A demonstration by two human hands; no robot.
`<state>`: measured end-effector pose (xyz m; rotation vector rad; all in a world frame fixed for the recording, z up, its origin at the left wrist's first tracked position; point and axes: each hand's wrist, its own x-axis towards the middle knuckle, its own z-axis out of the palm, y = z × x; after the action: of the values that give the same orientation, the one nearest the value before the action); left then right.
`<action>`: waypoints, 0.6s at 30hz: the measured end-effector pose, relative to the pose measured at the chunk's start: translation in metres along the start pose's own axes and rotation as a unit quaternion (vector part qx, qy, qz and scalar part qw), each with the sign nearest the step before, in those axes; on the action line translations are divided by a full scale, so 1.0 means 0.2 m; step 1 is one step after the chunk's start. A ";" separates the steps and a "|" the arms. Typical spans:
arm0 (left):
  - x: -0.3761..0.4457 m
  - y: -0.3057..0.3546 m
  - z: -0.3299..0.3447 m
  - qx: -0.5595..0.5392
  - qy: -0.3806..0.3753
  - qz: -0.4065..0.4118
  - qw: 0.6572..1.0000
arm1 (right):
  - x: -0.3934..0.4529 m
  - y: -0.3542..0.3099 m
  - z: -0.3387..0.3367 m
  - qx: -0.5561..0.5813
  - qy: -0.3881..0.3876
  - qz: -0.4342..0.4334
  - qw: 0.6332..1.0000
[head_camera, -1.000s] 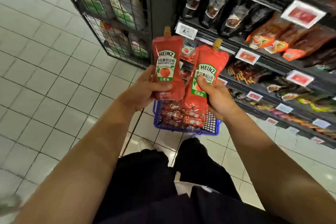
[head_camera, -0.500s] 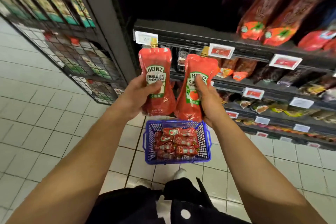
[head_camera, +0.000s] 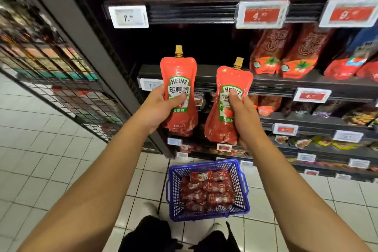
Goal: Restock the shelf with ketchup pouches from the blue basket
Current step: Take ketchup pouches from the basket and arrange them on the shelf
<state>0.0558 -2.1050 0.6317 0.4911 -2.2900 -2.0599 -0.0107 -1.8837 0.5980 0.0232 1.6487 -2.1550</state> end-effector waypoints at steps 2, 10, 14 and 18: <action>0.08 0.02 -0.02 0.015 -0.009 0.001 1.000 | 0.05 -0.01 0.00 -0.005 0.011 -0.013 1.000; 0.51 0.05 -0.17 0.075 -0.045 0.047 0.995 | 0.32 -0.08 0.10 -0.096 0.003 -0.065 0.993; 0.66 0.05 -0.25 0.057 -0.075 0.056 0.994 | 0.44 -0.13 0.18 -0.115 -0.007 -0.069 0.991; 0.77 0.09 -0.31 0.065 -0.083 0.022 0.994 | 0.55 -0.23 0.32 -0.104 0.076 -0.098 0.987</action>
<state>-0.0809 -2.2020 0.6278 0.2810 -2.5157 -2.0109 -0.1108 -1.9679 0.6289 -0.0392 2.0337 -2.1541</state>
